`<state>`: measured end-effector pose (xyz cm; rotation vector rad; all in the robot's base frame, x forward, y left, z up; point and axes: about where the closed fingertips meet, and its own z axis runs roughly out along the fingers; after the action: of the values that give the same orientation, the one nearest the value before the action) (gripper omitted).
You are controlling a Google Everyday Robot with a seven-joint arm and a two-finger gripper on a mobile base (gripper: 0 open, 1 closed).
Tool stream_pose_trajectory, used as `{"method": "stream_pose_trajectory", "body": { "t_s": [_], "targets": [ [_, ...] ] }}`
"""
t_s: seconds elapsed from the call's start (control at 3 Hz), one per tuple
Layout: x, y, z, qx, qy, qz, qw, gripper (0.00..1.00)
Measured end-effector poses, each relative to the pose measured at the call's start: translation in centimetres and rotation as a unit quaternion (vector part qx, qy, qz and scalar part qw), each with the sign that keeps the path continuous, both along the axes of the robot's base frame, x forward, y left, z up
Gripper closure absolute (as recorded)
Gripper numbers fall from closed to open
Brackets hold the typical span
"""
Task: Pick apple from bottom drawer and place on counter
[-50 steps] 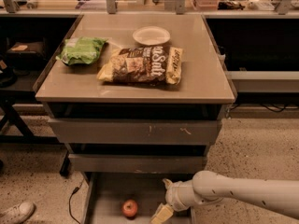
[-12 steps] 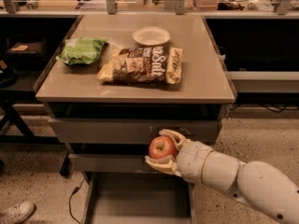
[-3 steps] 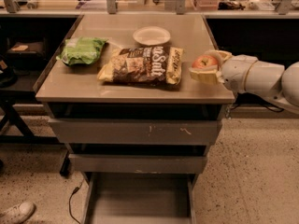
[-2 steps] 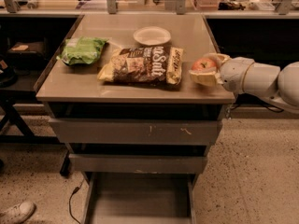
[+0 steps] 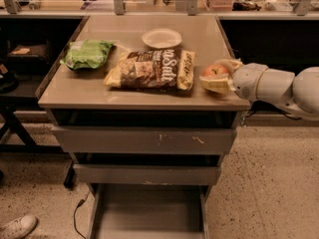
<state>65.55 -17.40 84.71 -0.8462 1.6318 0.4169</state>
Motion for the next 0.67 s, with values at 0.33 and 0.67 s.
{"method": "stream_pose_trajectory", "body": {
  "t_s": [0.33, 0.67],
  "targets": [
    [0.00, 0.00, 0.00, 0.000, 0.000, 0.000, 1.0000, 0.58],
    [0.00, 0.01, 0.00, 0.000, 0.000, 0.000, 1.0000, 0.35]
  ]
}}
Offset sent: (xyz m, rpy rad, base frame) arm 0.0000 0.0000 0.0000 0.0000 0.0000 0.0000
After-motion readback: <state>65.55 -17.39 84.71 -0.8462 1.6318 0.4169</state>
